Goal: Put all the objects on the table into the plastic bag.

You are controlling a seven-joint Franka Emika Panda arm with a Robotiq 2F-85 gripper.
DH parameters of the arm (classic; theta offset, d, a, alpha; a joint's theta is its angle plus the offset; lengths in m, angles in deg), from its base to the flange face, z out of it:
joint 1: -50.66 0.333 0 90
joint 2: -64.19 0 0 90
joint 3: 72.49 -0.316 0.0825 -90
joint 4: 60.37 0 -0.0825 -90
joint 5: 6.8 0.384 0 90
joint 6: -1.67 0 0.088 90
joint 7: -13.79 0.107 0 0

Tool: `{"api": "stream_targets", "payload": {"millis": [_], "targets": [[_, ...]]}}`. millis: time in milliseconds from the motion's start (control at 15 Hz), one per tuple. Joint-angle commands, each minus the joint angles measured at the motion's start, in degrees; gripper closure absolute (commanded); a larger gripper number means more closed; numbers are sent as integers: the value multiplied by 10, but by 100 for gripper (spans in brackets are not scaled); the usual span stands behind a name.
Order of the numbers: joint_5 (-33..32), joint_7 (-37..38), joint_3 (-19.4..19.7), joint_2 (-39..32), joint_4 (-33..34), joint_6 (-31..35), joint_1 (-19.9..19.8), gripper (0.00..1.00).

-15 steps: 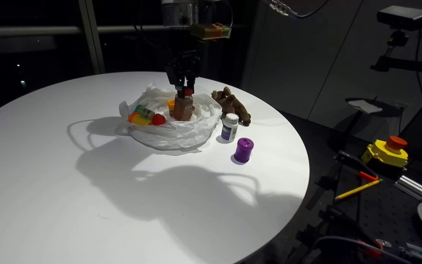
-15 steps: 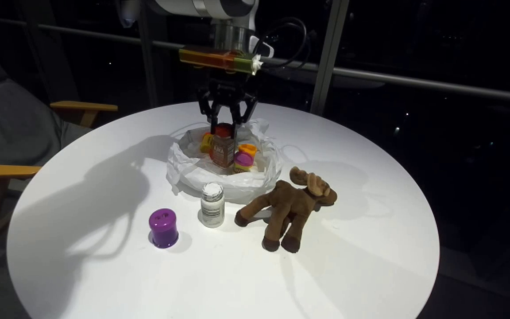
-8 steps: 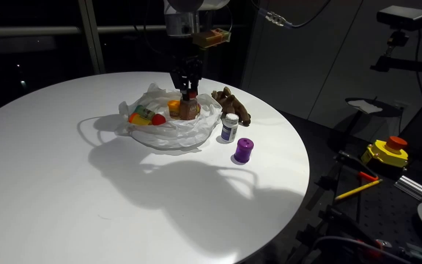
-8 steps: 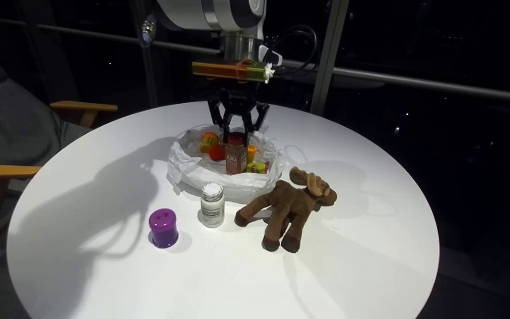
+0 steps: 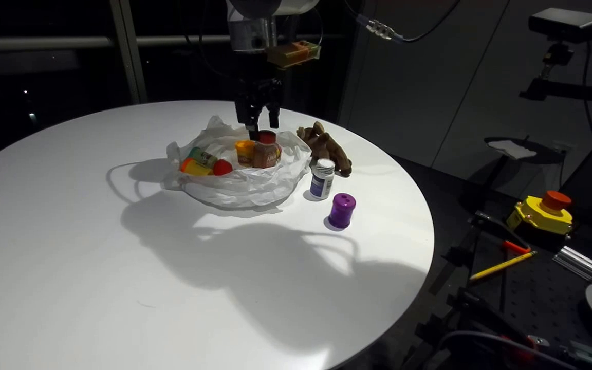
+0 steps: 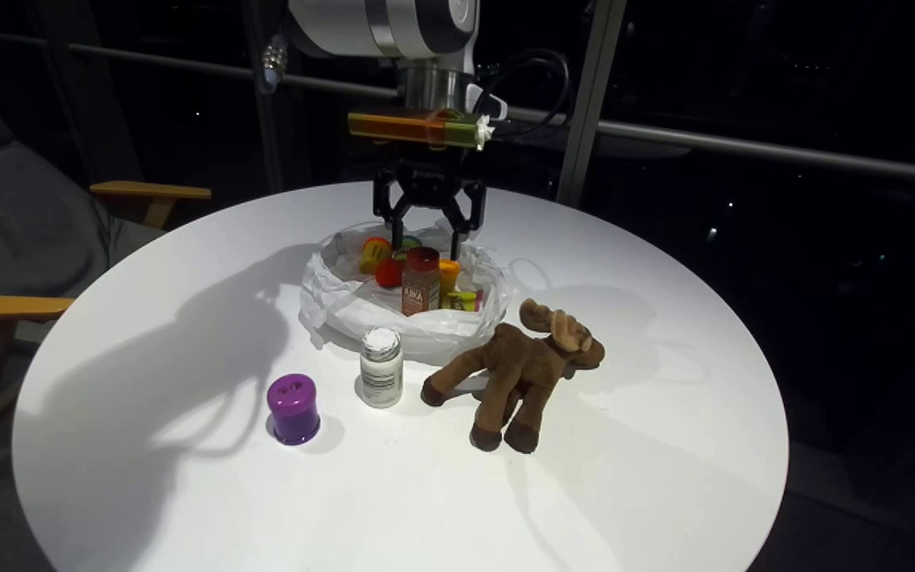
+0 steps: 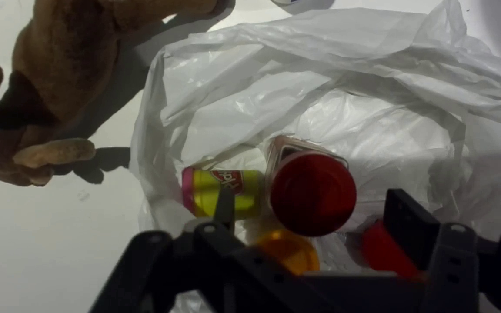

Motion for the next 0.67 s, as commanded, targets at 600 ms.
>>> {"api": "stream_targets", "payload": {"millis": [600], "targets": [[-13, 102, 3, 245, -274, 151, 41, 0]]}}
